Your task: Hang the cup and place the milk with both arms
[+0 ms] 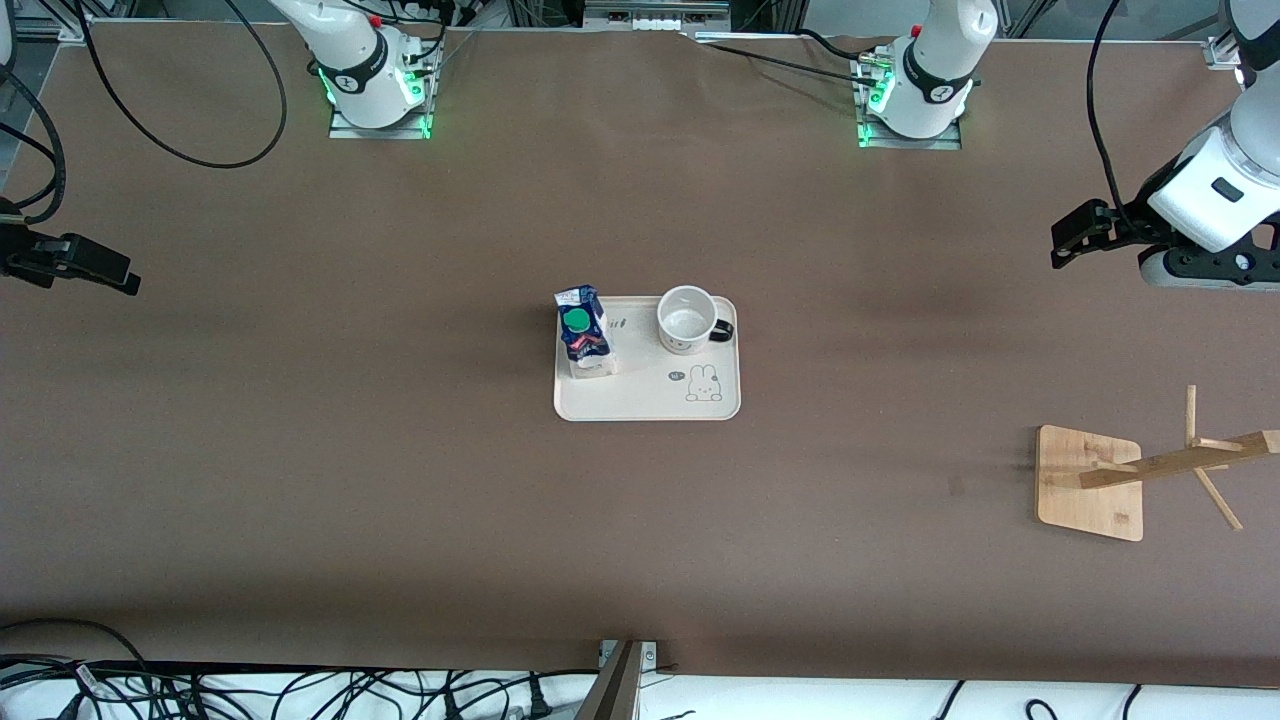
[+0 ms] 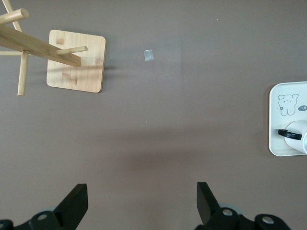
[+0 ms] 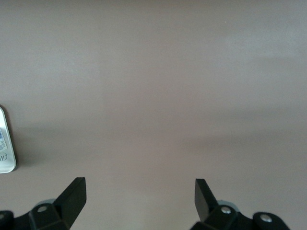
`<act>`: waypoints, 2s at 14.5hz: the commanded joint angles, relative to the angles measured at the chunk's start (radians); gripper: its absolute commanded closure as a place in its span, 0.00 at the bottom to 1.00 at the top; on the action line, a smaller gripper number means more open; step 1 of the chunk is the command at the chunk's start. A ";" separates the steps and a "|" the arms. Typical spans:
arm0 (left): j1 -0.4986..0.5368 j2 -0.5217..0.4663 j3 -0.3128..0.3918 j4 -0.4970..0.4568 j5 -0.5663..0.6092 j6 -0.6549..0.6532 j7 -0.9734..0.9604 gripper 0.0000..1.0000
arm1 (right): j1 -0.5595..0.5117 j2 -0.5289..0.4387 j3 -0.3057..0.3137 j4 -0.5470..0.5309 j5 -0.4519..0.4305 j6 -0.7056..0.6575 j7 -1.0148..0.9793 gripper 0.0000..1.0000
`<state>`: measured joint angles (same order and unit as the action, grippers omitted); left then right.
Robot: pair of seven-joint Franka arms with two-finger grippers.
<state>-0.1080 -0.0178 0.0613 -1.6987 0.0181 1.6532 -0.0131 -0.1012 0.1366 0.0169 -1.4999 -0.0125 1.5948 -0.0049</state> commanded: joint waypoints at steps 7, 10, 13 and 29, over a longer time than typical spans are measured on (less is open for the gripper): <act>-0.001 0.054 0.000 0.027 -0.018 -0.039 0.013 0.00 | -0.002 0.002 -0.002 0.015 0.009 -0.004 -0.018 0.00; -0.002 0.108 0.000 0.097 -0.037 -0.068 0.015 0.00 | -0.003 0.002 -0.002 0.017 0.009 -0.004 -0.024 0.00; -0.002 0.119 0.000 0.114 -0.038 -0.081 -0.016 0.00 | -0.003 0.003 -0.002 0.015 0.014 -0.004 -0.027 0.00; -0.292 0.493 -0.172 0.119 -0.096 0.293 -1.665 0.00 | 0.244 0.167 0.009 0.013 0.104 0.033 0.048 0.00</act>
<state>-0.3329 0.4062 -0.1182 -1.6185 -0.0553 1.8971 -1.4979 0.1138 0.2844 0.0307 -1.5011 0.0487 1.6273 0.0350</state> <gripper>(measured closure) 0.000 0.000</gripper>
